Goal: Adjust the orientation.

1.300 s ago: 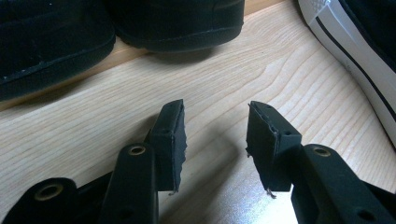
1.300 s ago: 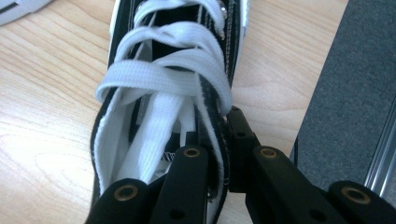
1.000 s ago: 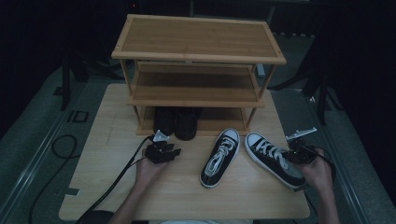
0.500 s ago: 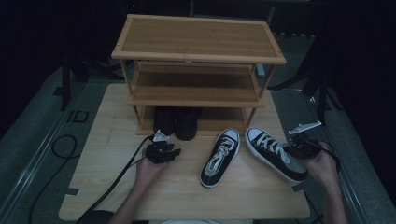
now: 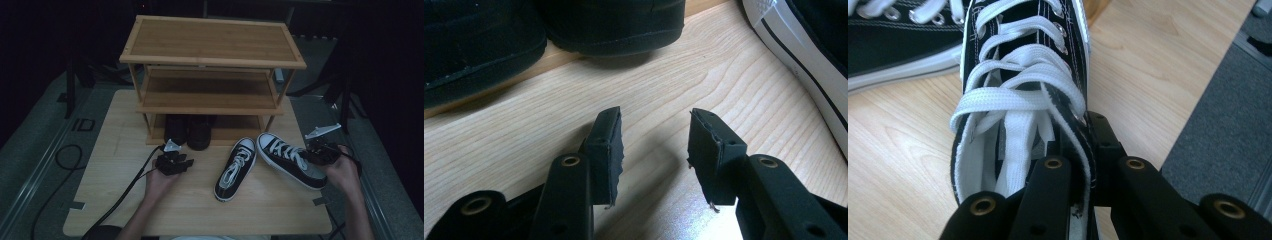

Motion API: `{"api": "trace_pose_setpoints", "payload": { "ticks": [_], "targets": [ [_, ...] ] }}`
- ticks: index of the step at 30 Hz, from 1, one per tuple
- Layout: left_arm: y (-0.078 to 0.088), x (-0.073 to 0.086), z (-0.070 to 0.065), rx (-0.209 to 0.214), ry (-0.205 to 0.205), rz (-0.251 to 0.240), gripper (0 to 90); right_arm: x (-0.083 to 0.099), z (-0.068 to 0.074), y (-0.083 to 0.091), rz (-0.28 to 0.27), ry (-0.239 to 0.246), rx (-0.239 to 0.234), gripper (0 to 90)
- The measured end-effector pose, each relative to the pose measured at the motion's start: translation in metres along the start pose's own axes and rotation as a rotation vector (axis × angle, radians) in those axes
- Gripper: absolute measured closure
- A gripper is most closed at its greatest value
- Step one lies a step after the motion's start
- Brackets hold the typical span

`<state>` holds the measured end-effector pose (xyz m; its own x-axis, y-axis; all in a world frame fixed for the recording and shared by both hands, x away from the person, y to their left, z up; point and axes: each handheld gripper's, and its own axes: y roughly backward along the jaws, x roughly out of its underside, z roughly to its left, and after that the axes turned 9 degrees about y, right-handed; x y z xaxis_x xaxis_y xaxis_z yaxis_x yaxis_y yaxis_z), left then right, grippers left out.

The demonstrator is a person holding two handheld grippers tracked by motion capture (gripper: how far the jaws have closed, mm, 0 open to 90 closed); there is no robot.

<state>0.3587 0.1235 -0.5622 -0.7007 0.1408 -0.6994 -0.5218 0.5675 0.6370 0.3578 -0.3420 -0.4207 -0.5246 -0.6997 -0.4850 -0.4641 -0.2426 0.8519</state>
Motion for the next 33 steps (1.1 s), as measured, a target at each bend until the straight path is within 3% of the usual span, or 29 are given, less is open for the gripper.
{"api": "trace_pose_setpoints", "payload": {
  "ticks": [33],
  "targets": [
    [0.0, 0.0, 0.0, 0.001, 0.002, -0.001, 57.2, -0.056, 0.022, 0.005, -0.086, 0.129, -0.085, 88.4]
  ]
}}
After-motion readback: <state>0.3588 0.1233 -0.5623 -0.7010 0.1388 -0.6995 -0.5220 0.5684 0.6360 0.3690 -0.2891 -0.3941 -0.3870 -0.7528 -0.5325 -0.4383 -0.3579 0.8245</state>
